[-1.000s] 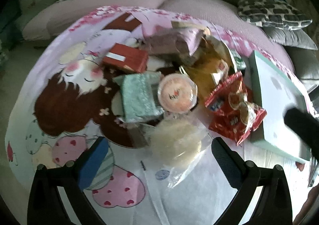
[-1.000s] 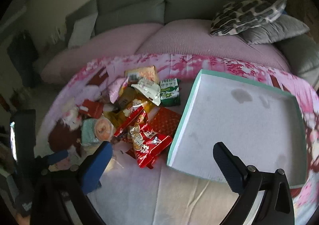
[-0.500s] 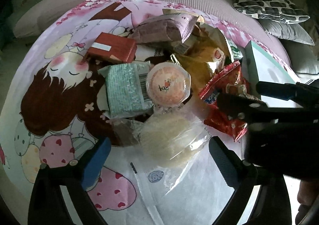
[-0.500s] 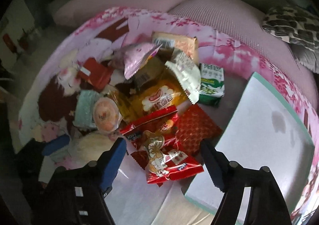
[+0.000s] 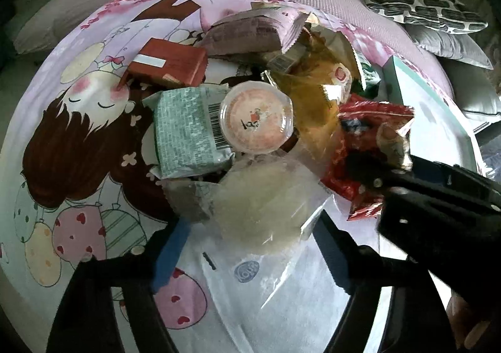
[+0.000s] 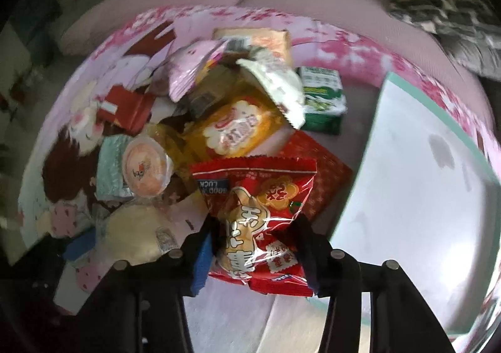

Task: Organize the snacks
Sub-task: 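Grasp the red-and-white pastry bag with the right gripper while the left gripper grasps the clear-wrapped bun, then carry the pastry bag and bun into the tray and open both grippers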

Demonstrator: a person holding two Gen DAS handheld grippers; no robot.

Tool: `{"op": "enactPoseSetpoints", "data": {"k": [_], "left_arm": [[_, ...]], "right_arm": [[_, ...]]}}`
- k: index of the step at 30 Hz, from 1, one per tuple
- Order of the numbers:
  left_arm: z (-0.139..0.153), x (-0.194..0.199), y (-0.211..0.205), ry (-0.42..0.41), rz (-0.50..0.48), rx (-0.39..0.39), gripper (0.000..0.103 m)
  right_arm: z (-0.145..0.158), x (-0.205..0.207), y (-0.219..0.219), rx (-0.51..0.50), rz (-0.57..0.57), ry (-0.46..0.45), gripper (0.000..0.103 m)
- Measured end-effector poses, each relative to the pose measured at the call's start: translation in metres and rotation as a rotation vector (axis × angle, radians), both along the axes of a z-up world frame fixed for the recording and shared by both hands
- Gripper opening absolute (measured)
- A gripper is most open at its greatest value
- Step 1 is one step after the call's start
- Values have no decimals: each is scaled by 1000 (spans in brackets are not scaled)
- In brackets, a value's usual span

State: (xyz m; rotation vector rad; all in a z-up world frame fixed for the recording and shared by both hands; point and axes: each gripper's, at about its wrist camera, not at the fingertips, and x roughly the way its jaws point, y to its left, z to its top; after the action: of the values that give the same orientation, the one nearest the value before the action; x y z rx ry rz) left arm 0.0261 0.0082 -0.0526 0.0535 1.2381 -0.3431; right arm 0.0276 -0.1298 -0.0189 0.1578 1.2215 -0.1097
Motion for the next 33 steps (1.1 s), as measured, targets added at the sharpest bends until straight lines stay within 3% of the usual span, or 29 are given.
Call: {"op": "enactPoseSetpoints", "data": {"k": [10,33], "left_arm": [[2,-3,-12,0,-21,-9,65],[56,-23,-17,-155,-15,-34,52]], "right_arm": [[24,-36,-14,65,-116,-153,51],[43,-75,-68,200,-263,-252,51]]}}
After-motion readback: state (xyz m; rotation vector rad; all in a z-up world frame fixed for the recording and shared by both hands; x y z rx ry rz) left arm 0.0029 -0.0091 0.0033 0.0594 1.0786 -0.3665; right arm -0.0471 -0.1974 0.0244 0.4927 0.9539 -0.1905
